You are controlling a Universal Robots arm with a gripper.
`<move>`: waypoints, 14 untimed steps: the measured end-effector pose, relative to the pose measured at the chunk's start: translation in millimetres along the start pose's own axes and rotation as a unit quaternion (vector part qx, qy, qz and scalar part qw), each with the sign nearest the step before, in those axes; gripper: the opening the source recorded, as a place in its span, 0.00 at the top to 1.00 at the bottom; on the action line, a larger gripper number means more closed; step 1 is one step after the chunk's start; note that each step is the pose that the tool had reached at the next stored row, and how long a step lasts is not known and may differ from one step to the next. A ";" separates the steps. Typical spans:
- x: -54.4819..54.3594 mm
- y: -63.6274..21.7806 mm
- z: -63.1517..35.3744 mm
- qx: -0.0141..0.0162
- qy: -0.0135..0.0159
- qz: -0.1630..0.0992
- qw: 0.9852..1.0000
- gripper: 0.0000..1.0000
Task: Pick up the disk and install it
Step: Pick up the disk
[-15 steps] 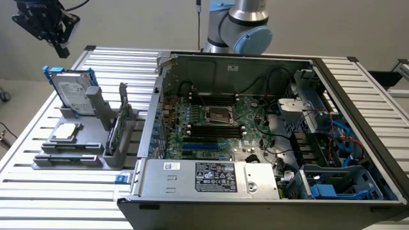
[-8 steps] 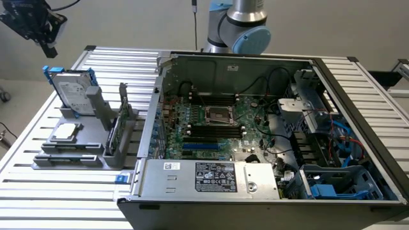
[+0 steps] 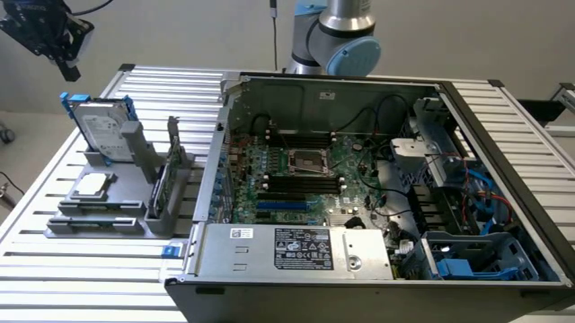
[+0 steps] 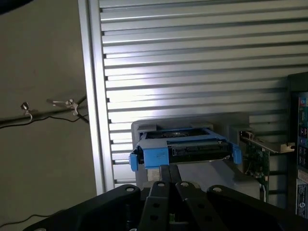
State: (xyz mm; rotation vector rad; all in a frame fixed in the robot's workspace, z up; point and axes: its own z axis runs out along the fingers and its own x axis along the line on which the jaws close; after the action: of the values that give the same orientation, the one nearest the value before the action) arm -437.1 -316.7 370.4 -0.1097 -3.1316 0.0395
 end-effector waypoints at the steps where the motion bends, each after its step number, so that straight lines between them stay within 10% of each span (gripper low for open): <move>1: 0.0 0.0 0.0 0.000 0.000 0.000 1.000 0.89; 14: 0.2 -0.1 0.0 -0.001 -0.001 -0.055 0.998 0.89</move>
State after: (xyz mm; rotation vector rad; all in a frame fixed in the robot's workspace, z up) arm -437.3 -316.8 370.4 0.0621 -3.1340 0.0363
